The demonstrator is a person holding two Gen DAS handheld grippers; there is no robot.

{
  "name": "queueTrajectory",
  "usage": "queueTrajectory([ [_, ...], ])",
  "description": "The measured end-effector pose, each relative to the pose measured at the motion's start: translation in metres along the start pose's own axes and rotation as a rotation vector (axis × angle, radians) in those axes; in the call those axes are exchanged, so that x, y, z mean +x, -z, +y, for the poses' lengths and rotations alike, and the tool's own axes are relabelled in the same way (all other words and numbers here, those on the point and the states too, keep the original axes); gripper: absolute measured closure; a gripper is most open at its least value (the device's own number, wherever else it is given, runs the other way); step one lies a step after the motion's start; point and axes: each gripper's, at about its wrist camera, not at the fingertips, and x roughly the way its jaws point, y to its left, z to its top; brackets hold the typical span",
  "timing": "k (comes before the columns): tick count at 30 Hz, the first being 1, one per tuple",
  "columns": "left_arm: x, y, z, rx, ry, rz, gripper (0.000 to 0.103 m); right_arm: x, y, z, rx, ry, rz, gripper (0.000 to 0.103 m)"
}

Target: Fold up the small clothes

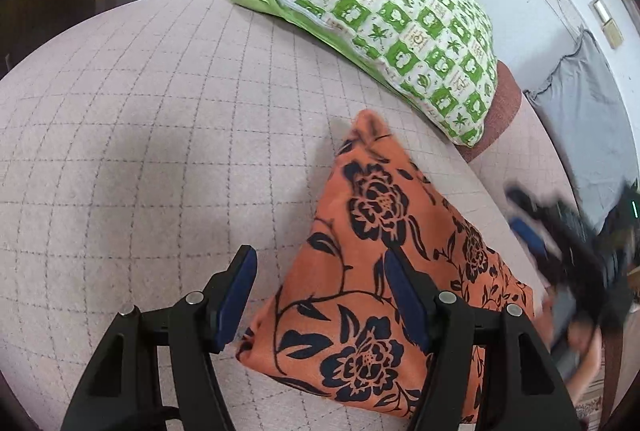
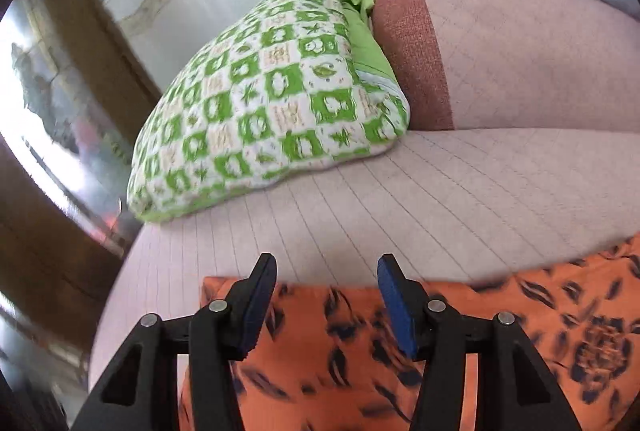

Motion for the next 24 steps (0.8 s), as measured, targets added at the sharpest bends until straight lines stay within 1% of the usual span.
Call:
queueTrajectory([
  [1, 0.001, 0.0, 0.002, -0.008, -0.001, 0.01, 0.036, -0.01, 0.008, -0.007, -0.012, 0.01, 0.011, 0.047],
  [2, 0.001, 0.001, 0.003, -0.013, 0.001, 0.019, 0.036, -0.006, 0.011, -0.009, -0.017, 0.019, 0.02, 0.047],
  [4, 0.001, 0.005, 0.0, -0.013, 0.015, 0.026, 0.036, -0.037, 0.036, -0.034, -0.012, 0.023, 0.034, 0.047],
  [5, 0.0, 0.008, -0.005, 0.007, 0.027, 0.032, 0.036, -0.049, 0.047, -0.046, -0.01, 0.029, 0.034, 0.047],
  [6, 0.001, 0.011, -0.012, 0.034, 0.033, 0.037, 0.036, -0.069, 0.062, -0.061, -0.009, 0.054, 0.025, 0.047],
  [8, 0.002, 0.018, -0.026, 0.096, 0.039, 0.042, 0.036, -0.096, 0.083, -0.092, 0.019, 0.095, 0.006, 0.048],
  [10, 0.006, 0.027, -0.042, 0.172, 0.032, 0.053, 0.036, -0.119, 0.096, -0.121, 0.074, 0.114, -0.004, 0.053],
  [11, 0.008, 0.03, -0.049, 0.203, 0.019, 0.053, 0.035, -0.131, 0.104, -0.137, 0.105, 0.144, -0.006, 0.059],
  [12, 0.01, 0.034, -0.056, 0.239, 0.002, 0.051, 0.035, -0.14, 0.109, -0.151, 0.132, 0.173, -0.008, 0.06],
  [14, 0.015, 0.039, -0.068, 0.297, -0.036, 0.044, 0.034, -0.152, 0.115, -0.175, 0.194, 0.187, -0.018, 0.061],
  [16, 0.019, 0.041, -0.074, 0.323, -0.072, 0.033, 0.033, -0.157, 0.122, -0.2, 0.266, 0.212, -0.022, 0.061],
  [17, 0.022, 0.041, -0.075, 0.333, -0.092, 0.029, 0.033, -0.152, 0.128, -0.213, 0.294, 0.247, 0.012, 0.064],
  [18, 0.025, 0.04, -0.075, 0.341, -0.109, 0.029, 0.033, -0.143, 0.137, -0.226, 0.334, 0.279, 0.07, 0.067],
  [19, 0.031, 0.038, -0.075, 0.363, -0.153, 0.031, 0.031, -0.136, 0.148, -0.238, 0.378, 0.289, 0.122, 0.066],
  [20, 0.037, 0.037, -0.075, 0.387, -0.206, 0.032, 0.03, -0.135, 0.158, -0.248, 0.423, 0.249, 0.125, 0.066],
  [21, 0.043, 0.036, -0.074, 0.404, -0.245, 0.034, 0.03, -0.138, 0.159, -0.249, 0.418, 0.237, 0.111, 0.067],
  [22, 0.05, 0.035, -0.072, 0.422, -0.292, 0.04, 0.029, -0.138, 0.156, -0.248, 0.397, 0.244, 0.137, 0.067],
  [23, 0.057, 0.032, -0.067, 0.419, -0.315, 0.055, 0.025, -0.138, 0.154, -0.246, 0.384, 0.25, 0.147, 0.067],
  [24, 0.058, 0.03, -0.065, 0.402, -0.307, 0.061, 0.025, -0.136, 0.153, -0.246, 0.371, 0.253, 0.157, 0.067],
])
